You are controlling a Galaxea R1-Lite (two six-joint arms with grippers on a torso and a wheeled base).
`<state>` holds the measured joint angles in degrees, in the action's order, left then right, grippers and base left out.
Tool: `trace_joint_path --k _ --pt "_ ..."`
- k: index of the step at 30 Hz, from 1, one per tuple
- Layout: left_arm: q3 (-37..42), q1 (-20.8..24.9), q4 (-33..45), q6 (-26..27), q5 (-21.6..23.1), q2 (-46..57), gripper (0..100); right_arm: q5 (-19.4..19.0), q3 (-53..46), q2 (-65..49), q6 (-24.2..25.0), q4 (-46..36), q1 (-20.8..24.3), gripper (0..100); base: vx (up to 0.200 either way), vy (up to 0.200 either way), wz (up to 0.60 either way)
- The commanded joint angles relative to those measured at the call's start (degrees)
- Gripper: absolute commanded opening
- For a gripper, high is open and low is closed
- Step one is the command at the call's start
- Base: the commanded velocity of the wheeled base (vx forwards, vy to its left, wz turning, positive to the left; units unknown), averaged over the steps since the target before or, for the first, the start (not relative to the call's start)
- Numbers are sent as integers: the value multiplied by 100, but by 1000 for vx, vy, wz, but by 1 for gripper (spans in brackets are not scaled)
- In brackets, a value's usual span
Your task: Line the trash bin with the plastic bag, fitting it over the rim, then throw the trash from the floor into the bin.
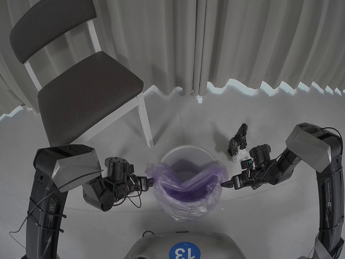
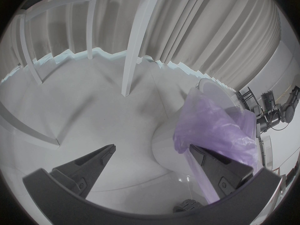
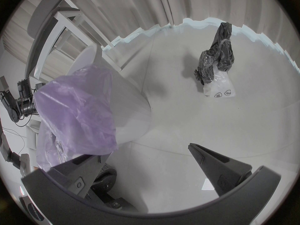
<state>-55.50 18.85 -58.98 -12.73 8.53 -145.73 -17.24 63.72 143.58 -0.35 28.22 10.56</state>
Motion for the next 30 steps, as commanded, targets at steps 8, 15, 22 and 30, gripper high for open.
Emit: trace_joint_path --k 8,15,22,30 --pt "1094 -215 -720 -46 -1 747 100 -482 -791 -981 0 8 -335 100 0 0 0" --pt "1674 -276 -1151 -46 43 976 100 -544 -1248 -1667 0 17 -379 100 0 0 0" --pt "2175 -311 -1722 -46 61 1108 100 -561 -1310 -2704 -9 -414 -335 100 0 0 0" --pt "3037 -267 -2786 -301 360 1749 100 -324 70 -3556 -800 -3235 140 100 0 0 0"
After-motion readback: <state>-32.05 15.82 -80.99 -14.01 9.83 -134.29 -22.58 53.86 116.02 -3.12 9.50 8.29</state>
